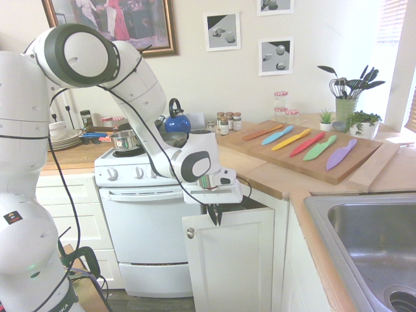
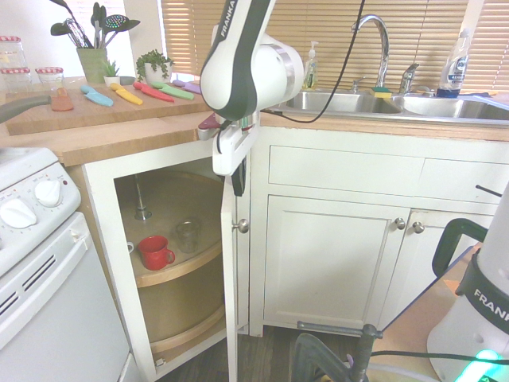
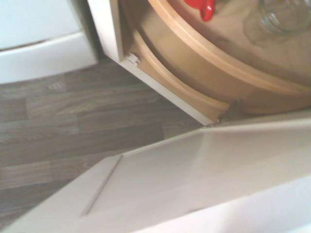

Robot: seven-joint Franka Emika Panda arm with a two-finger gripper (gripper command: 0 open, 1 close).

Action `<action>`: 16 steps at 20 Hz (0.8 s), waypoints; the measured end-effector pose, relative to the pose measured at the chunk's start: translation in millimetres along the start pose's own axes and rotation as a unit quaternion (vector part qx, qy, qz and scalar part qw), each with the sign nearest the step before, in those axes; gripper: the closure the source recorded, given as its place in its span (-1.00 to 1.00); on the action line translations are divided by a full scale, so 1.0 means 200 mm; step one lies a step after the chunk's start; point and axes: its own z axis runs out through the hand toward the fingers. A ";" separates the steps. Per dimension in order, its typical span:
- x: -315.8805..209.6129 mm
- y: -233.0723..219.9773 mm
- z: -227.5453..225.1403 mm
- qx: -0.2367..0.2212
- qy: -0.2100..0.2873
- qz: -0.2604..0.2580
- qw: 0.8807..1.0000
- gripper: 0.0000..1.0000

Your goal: Close the cabinet

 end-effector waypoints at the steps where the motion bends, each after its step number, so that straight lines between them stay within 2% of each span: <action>1: 0.03 -0.03 0.00 0.000 -0.004 0.000 1.000 1.00; 10: 0.36 -0.29 -0.04 0.014 -0.030 -0.001 0.999 1.00; 16: 0.55 -0.45 -0.17 0.041 -0.031 0.007 0.999 1.00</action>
